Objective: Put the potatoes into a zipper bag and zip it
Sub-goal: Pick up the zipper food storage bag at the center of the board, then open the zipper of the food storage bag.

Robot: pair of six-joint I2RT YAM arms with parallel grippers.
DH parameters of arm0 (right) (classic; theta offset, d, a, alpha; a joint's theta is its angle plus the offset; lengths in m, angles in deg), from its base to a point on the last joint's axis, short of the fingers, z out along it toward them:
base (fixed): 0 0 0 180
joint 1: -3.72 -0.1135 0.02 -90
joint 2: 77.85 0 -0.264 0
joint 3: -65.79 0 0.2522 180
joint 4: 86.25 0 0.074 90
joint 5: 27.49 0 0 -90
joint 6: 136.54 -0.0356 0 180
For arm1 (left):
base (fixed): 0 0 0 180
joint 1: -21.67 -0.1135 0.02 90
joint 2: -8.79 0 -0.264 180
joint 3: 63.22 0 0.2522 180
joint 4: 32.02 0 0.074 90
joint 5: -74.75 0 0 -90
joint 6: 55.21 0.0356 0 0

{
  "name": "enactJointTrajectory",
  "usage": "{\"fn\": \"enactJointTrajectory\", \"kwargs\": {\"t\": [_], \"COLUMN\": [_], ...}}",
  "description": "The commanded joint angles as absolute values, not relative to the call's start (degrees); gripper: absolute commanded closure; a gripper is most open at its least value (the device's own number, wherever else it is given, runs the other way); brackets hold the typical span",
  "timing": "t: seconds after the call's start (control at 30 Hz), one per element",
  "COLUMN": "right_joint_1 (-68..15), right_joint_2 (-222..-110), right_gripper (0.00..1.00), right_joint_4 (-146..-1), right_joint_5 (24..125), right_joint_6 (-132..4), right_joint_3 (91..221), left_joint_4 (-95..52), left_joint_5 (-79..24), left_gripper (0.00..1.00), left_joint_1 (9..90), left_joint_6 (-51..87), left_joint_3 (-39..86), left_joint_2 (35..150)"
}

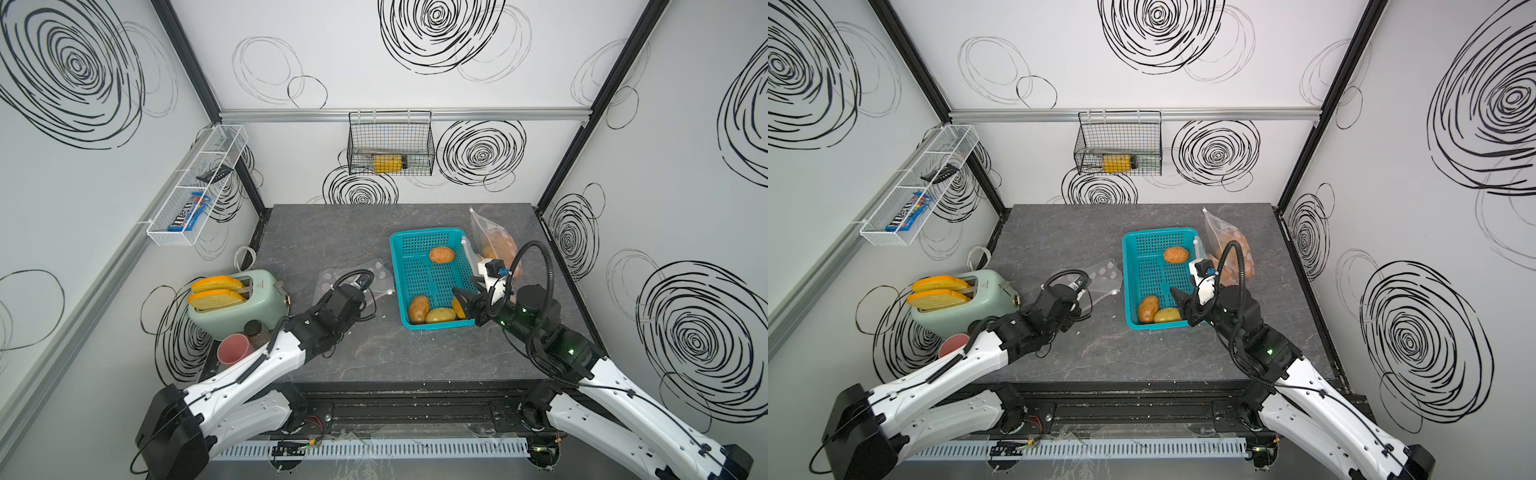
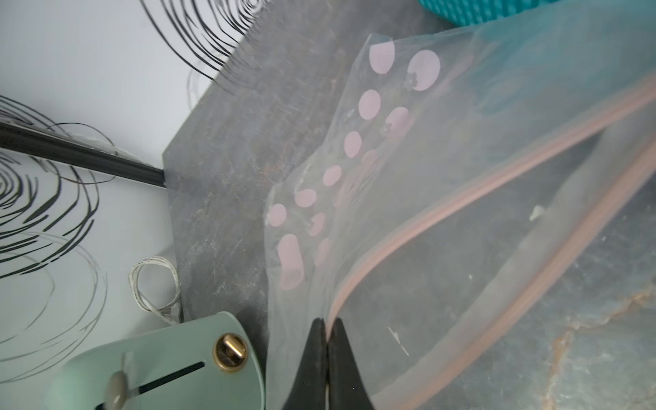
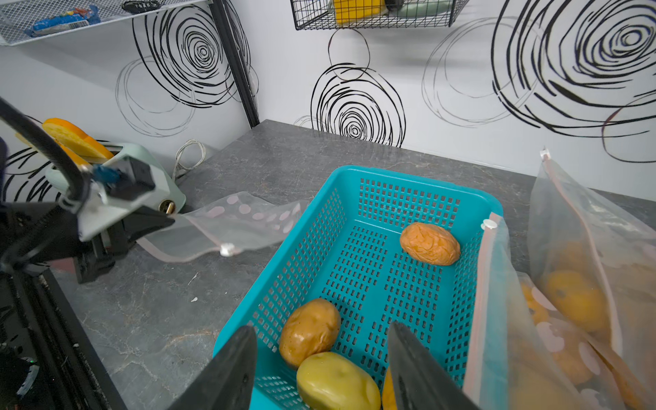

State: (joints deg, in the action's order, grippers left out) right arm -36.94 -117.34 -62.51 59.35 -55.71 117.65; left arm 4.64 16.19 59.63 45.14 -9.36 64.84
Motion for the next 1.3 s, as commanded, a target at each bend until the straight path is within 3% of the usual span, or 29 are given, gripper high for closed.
{"fn": "enactJointTrajectory", "kwargs": {"t": [0.0, 0.2, 0.47, 0.93, 1.1, 1.27], "right_joint_1": [-37.4, -38.6, -45.9, -47.2, -47.3, -47.5], "right_joint_2": [-118.9, -121.4, -141.4, -163.1, -166.6, -168.6], "right_gripper": [0.37, 0.36, 0.35, 0.36, 0.48, 0.79], "right_joint_4": [-64.9, -79.5, -89.1, -90.8, -90.4, -89.1], "right_joint_5": [62.6, 72.1, 76.7, 75.8, 75.3, 77.7], "right_joint_6": [-57.5, -67.6, -76.9, -79.7, -79.8, -79.9], "right_joint_3": [120.0, 117.5, 125.8, 138.1, 139.3, 140.7], "left_joint_4": [5.9, 12.4, 10.1, 7.2, 6.5, 5.5], "left_joint_5": [13.8, 0.9, -19.8, -24.1, -24.2, -22.9], "left_gripper": [1.0, 1.0, 1.0, 1.0, 1.0, 0.99], "left_joint_1": [56.1, 48.1, 46.9, 47.3, 47.4, 47.4], "left_joint_6": [42.3, 32.9, 22.3, 19.7, 18.9, 17.9], "left_joint_3": [-4.8, 3.8, 3.6, 0.9, 0.4, -0.6], "left_joint_2": [61.5, 62.9, 65.7, 64.9, 64.5, 63.9]}}
